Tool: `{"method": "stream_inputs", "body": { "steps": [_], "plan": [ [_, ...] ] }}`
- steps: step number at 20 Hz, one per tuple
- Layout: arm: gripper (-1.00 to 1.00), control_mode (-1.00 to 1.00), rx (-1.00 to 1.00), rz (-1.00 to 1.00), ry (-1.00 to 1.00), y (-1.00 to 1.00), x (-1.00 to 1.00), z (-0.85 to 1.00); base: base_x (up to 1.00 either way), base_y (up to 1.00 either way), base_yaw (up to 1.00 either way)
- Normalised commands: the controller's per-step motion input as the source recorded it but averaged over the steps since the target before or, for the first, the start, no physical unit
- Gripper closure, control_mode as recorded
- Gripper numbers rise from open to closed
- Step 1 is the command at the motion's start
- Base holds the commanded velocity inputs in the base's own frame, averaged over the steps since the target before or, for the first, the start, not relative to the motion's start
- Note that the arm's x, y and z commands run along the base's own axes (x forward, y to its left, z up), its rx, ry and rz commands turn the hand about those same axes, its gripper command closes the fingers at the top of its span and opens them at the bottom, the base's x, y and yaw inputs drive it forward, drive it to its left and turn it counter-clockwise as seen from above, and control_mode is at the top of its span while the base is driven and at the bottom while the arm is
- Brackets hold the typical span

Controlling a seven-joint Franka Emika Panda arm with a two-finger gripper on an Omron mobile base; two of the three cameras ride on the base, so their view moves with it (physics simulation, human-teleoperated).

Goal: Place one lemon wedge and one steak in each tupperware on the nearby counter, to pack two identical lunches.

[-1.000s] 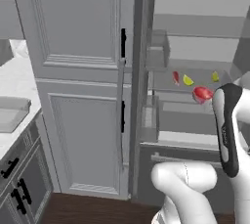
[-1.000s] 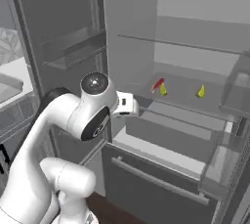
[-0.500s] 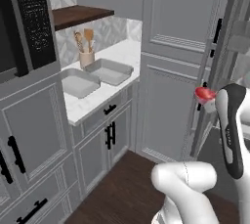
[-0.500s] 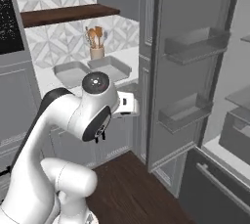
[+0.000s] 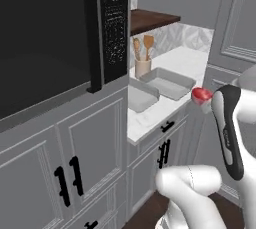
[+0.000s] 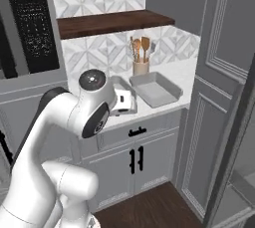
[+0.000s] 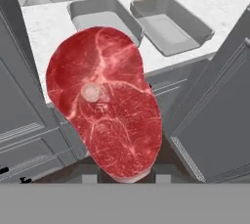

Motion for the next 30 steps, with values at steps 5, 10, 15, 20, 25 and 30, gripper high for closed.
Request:
{"method": "stream_inputs", "body": {
  "steps": [5, 10, 15, 20, 25, 30],
  "plan": [
    [1.00, 1.00, 0.00, 0.00, 0.00, 0.00, 0.00, 0.00, 1.00, -0.16, 0.07],
    [1.00, 1.00, 0.00, 0.00, 0.00, 0.00, 0.00, 0.00, 1.00, -0.14, 0.07],
    [1.00, -1.00, -0.03, 0.03, 0.14, 0.69, 1.00, -0.48, 0.00, 0.00, 0.00],
    [1.00, -1.00, 0.02, 0.09, 0.22, 0.34, 1.00, -0.42, 0.00, 0.00, 0.00],
    [1.00, -1.00, 0.05, 0.13, 0.17, 0.02, 1.00, -0.11, 0.00, 0.00, 0.00],
    [1.00, -1.00, -0.01, 0.02, 0.05, 0.54, 1.00, -0.42, 0.00, 0.00, 0.00]
  ]
}}
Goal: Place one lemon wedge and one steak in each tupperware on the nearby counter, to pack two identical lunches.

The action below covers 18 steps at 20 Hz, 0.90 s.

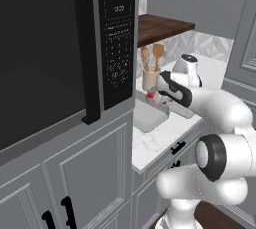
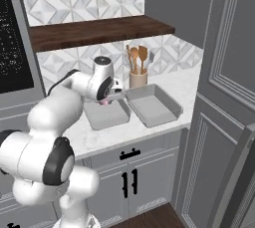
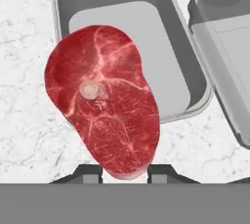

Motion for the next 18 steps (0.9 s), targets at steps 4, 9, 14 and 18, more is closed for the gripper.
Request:
{"method": "stream_inputs", "body": {
  "steps": [4, 9, 14, 18],
  "plan": [
    [1.00, -1.00, -0.02, 0.00, 0.00, 0.36, 1.00, -0.87, 0.00, 0.00, 0.00],
    [-1.00, -1.00, 0.00, 0.00, 0.00, 0.17, 1.00, -0.86, 0.00, 0.00, 0.00],
    [-1.00, -1.00, -0.01, 0.00, -0.04, 0.17, 0.55, -0.38, 0.00, 0.00, 0.00],
    [-1.00, -1.00, 0.00, -0.03, -0.01, -0.04, -0.05, 0.16, 0.00, 0.00, 0.00]
  ]
}}
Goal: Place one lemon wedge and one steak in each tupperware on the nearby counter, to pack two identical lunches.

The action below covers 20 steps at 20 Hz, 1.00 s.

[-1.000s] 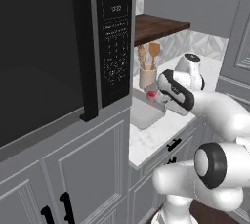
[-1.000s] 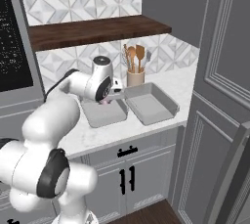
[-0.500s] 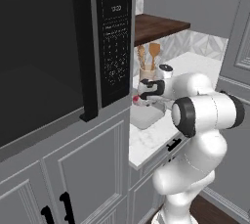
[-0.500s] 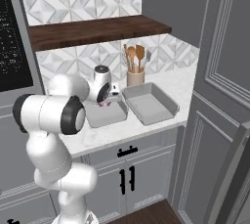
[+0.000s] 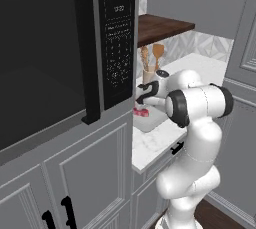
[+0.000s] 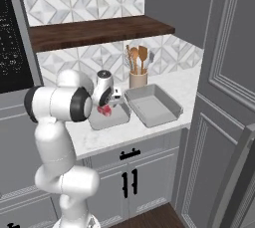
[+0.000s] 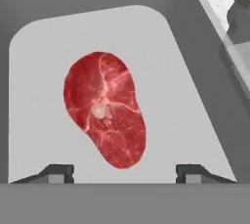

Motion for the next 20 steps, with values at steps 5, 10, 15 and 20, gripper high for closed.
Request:
{"method": "stream_inputs", "body": {
  "steps": [5, 10, 15, 20],
  "plan": [
    [-1.00, -1.00, 0.07, -0.19, -0.27, -0.39, -0.96, 1.00, 0.00, 0.00, 0.00],
    [-1.00, -1.00, 0.03, -0.24, -0.19, -0.23, -1.00, 1.00, 0.00, 0.00, 0.00],
    [-1.00, -1.00, 0.01, -0.27, -0.05, -0.08, -1.00, 1.00, 0.00, 0.00, 0.00],
    [-1.00, -1.00, 0.00, -0.27, 0.06, -0.12, -1.00, 0.57, 0.00, 0.00, 0.00]
  ]
}}
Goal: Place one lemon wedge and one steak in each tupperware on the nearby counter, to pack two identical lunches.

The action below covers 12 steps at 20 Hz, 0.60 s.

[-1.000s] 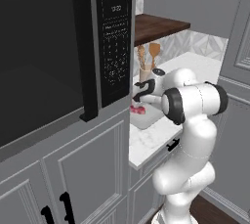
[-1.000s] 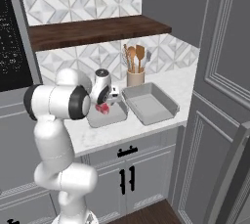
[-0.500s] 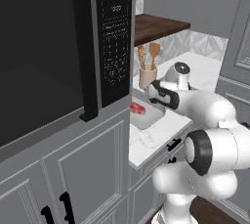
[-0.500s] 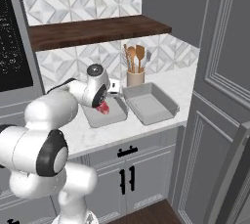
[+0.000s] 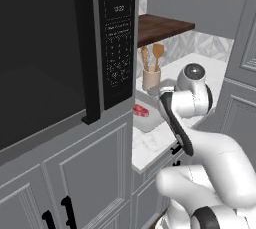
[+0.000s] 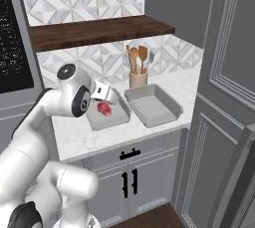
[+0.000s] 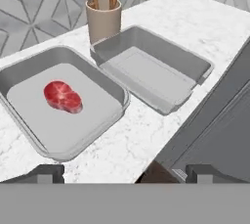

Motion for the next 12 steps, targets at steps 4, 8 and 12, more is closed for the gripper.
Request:
{"method": "stream_inputs", "body": {
  "steps": [4, 8, 12],
  "plan": [
    [-1.00, 1.00, 0.00, 0.00, 0.00, 0.00, 0.00, 0.00, -1.00, -0.68, -0.13],
    [-1.00, 1.00, 0.00, 0.00, 0.00, 0.00, 0.00, 0.00, -1.00, -0.32, -0.08],
    [-1.00, 1.00, 0.00, 0.00, 0.00, 0.00, 0.00, 0.00, -1.00, 0.13, -0.19]
  ]
}}
